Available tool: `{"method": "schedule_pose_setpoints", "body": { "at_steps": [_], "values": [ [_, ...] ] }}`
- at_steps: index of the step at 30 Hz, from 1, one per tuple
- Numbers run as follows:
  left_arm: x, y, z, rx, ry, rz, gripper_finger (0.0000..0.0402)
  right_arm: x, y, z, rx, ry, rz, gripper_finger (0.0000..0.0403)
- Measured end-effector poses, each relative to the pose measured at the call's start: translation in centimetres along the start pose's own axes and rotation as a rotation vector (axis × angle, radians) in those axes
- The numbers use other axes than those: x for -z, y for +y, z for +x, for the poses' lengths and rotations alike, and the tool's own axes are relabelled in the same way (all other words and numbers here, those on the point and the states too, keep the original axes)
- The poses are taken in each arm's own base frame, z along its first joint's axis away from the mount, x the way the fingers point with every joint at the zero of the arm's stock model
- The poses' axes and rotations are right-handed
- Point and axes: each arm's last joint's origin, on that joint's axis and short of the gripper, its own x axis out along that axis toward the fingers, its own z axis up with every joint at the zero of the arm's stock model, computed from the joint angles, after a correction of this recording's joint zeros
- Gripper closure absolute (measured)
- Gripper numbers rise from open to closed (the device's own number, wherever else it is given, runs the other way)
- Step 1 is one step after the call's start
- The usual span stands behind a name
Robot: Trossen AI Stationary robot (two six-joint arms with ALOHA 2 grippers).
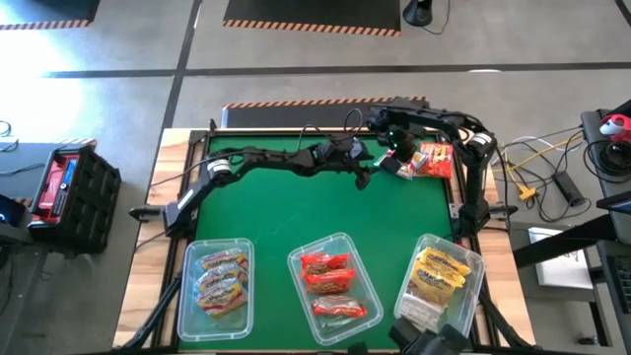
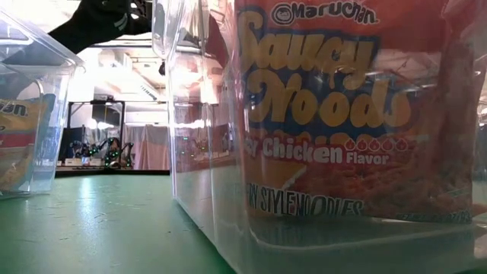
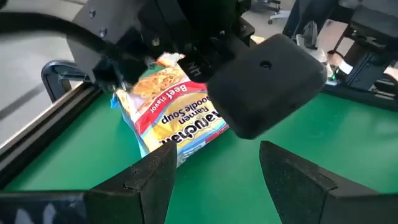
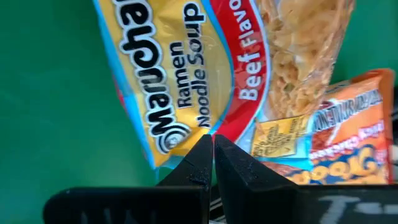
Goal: Sort Maruchan noodles
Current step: Put the blue noodle pack into the left transparent bin
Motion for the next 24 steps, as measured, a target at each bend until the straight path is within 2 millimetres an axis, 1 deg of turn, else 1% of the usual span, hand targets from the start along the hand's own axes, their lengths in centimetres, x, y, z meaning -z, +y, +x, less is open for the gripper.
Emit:
{"method": "schedule_pose_setpoints", "body": {
  "at_steps": [4, 6, 8, 13, 17, 21, 22, 24],
  "values": [
    [1.3, 0.5, 0.9, -0.006, -0.021, -0.017, 0.0189, 0.1, 0.0, -0.2, 0.02, -0.008, -0.009, 0.0394],
    [1.9, 0.9, 1.5, -0.01, -0.015, -0.056, 0.0189, 0.3, -0.2, -0.7, 0.02, -0.031, 0.004, 0.0394],
    [2.2, 1.1, 2.2, -0.017, -0.032, -0.055, 0.0189, 0.7, -0.3, -1.3, 0.021, -0.052, 0.012, 0.0394],
    [0.7, 1.4, 4.0, -0.063, -0.08, -0.011, 0.0197, 1.1, -0.2, -1.8, -0.035, -0.074, 0.034, 0.0394],
    [0.1, 1.6, 5.6, -0.092, 0.002, 0.04, 0.0211, 1.1, -0.2, -1.8, -0.038, -0.072, 0.038, 0.0394],
    [-1.1, 1.7, 7.0, -0.116, 0.091, 0.094, 0.0225, 1.3, -0.4, -1.8, -0.019, -0.055, 0.038, 0.0394],
    [-1.2, 1.8, 7.3, -0.119, 0.104, 0.092, 0.0228, 1.4, -0.4, -1.8, -0.016, -0.052, 0.038, 0.0394],
    [-0.7, 2.1, 7.6, -0.148, 0.06, 0.08, 0.0233, 1.2, -0.3, -1.9, -0.052, -0.079, 0.049, 0.0394]
  ]
}}
